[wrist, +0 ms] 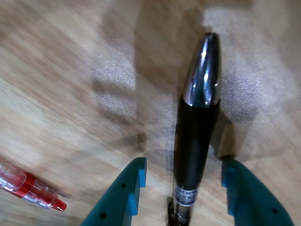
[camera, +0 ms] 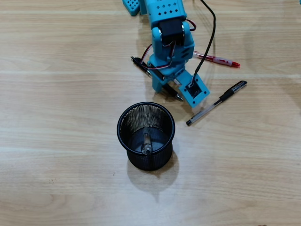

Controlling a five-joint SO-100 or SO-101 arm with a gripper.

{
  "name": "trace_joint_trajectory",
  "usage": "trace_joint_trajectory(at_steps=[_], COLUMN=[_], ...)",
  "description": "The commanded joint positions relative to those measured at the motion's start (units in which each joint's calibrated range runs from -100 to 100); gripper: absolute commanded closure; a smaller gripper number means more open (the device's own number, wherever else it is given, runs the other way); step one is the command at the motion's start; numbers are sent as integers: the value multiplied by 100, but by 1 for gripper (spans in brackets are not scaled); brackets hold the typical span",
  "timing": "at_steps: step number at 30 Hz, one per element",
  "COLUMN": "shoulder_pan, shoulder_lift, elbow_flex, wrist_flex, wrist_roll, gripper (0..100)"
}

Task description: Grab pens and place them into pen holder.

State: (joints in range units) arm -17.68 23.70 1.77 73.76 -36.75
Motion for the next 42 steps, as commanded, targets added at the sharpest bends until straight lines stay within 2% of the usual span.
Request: trace_joint_trajectory(at_steps=[1, 6, 14, 18, 25, 33, 37, 42], shoulder_pan=[-75, -66, 16, 126, 464, 784, 739, 547], shoulder_lift=[46, 63, -167, -990, -2774, -3861, -4022, -3971], elbow_flex=[-114, -105, -268, -313, -413, -449, -648, -657], wrist_flex=[-46, -46, 36, 73, 811, 692, -173, -2068], wrist_roll=[-16, -79, -79, -79, -84, -95, -320, -508], gripper=[89, 98, 98, 98, 98, 98, 98, 98])
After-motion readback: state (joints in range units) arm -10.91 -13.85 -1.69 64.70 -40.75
